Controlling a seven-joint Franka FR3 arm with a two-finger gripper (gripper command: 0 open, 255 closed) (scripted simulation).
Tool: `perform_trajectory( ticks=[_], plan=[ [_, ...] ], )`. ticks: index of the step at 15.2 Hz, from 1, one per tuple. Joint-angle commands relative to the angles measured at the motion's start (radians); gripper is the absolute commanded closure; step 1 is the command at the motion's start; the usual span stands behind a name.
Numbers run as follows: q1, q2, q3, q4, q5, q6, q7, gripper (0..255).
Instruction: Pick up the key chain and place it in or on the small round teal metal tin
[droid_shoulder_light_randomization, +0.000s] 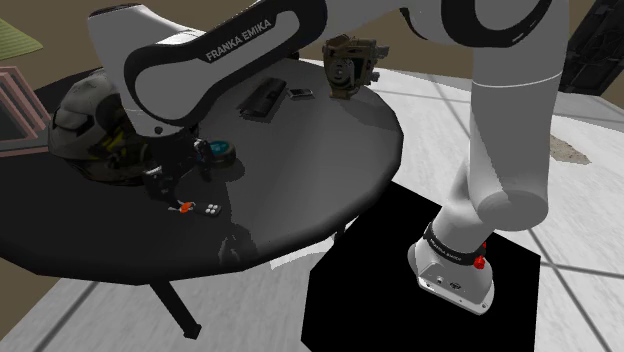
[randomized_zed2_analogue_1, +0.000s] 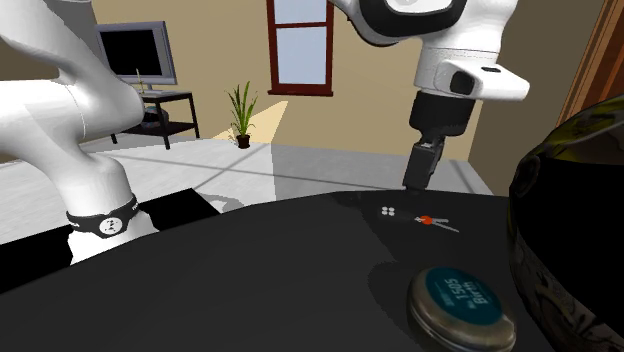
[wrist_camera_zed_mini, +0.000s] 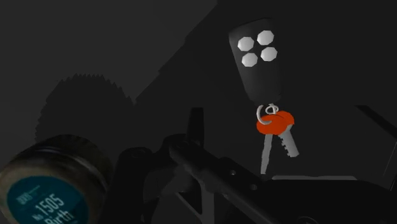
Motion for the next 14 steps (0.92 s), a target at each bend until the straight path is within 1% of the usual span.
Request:
perform_trajectory(
  ticks=[1, 5, 13, 14],
  plan=[
    [0.002, 0.014, -0.002, -0.008, -0.007, 0.023, 0.002, 0],
    [0.005, 0.035, -0.007, -0.042, -0.017, 0.076, 0.009, 0],
    [0.005, 0.036, -0.007, -0.042, -0.017, 0.076, 0.009, 0],
    [0.005, 0.036, -0.007, -0.042, -0.017, 0.076, 0.009, 255]
  ],
)
